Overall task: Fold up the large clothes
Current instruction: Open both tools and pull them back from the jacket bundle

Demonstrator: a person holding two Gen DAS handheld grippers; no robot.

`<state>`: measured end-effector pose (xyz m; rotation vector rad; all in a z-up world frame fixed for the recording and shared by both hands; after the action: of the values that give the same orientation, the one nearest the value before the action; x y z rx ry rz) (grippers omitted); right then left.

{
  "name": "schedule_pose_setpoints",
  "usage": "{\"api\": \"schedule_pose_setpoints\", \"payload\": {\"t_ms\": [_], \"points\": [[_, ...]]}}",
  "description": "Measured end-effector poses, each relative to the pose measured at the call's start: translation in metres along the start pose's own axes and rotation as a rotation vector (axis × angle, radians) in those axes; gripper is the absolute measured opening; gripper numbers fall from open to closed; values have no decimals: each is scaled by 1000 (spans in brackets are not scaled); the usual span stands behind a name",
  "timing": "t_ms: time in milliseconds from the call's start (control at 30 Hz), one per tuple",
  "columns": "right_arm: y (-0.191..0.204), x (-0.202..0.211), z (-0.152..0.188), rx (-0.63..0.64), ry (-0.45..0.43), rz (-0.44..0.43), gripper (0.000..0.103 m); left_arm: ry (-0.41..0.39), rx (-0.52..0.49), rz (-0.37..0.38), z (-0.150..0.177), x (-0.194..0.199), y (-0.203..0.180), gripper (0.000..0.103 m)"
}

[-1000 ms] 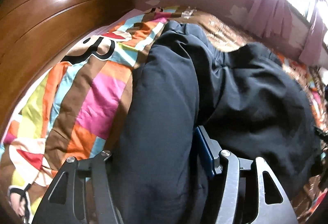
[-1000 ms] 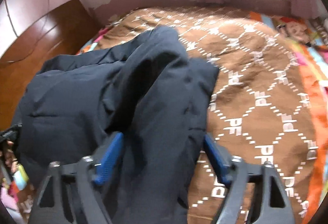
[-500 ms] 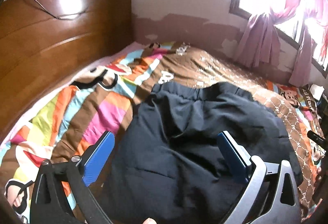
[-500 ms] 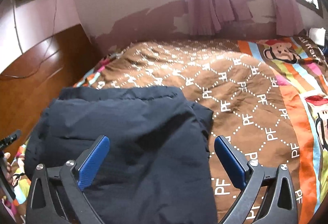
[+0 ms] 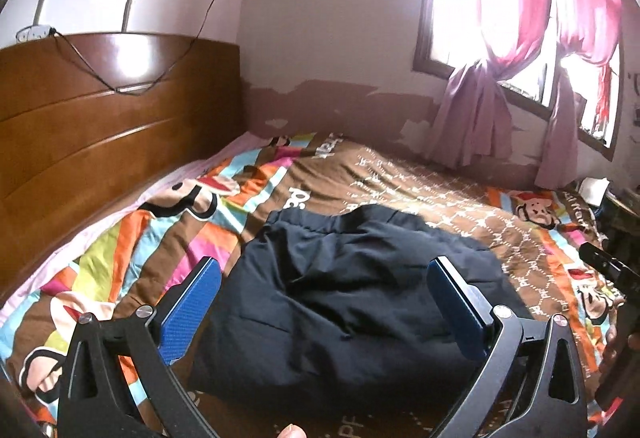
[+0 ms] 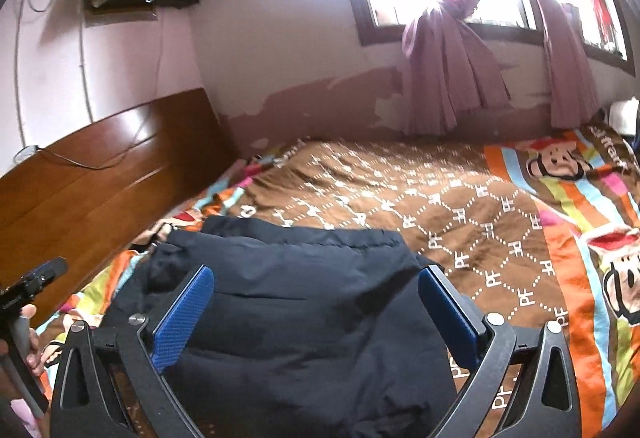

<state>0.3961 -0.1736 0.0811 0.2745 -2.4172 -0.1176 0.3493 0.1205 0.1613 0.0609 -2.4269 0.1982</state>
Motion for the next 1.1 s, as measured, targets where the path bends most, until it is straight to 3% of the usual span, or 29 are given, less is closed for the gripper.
{"api": "schedule_pose_setpoints", "payload": {"t_ms": [467, 933, 1100], "points": [[45, 87, 32, 93, -135, -55, 103, -74, -77, 42, 29, 82, -39, 101], [64, 140, 79, 122, -160, -60, 103, -124, -126, -36, 83, 129, -45, 101], [75, 145, 105, 147, -143, -65, 103, -91, -113, -35, 107, 124, -42, 101]]}}
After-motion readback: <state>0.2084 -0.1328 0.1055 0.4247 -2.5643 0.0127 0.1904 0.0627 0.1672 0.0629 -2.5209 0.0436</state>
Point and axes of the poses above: each gripper's, at about its wrist camera, not at the fingertips, and x roughly against the way its jaws point, y to its left, z to its underside, the point moved 3 cm from there along -x, roughly the way its jaws point, and after that the axes turned 15 degrees about y, right-handed, at the moved point
